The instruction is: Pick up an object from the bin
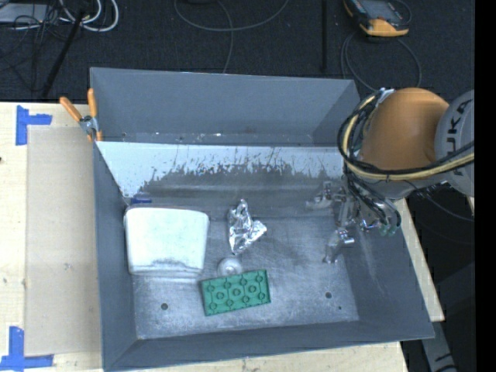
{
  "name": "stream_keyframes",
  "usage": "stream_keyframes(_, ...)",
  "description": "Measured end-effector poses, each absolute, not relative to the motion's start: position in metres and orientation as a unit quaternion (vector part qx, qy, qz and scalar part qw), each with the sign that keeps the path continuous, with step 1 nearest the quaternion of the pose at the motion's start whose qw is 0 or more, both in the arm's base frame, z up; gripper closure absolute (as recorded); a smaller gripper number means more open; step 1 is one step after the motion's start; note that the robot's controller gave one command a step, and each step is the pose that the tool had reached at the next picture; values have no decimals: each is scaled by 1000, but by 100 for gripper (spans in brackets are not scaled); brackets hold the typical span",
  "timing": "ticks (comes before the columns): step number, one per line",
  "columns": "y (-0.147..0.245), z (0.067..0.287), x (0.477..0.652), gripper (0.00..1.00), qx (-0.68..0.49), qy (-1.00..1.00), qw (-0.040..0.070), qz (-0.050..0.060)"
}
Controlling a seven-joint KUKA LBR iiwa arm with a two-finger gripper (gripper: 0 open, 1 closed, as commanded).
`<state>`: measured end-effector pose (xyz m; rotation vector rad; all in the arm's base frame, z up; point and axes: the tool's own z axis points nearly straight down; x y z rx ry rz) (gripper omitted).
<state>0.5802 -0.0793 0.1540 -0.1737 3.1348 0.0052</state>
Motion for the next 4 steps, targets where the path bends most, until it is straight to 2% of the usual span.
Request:
stream_keyframes(1,-25,89,559,0,-46,999,-4,2)
stream_keyframes(2,49,94,515,0,-109,994,-3,2)
stream_keyframes(3,46,96,518,100,-108,994,1,0)
stream_keyframes(4,46,208,516,100,-113,994,4,0)
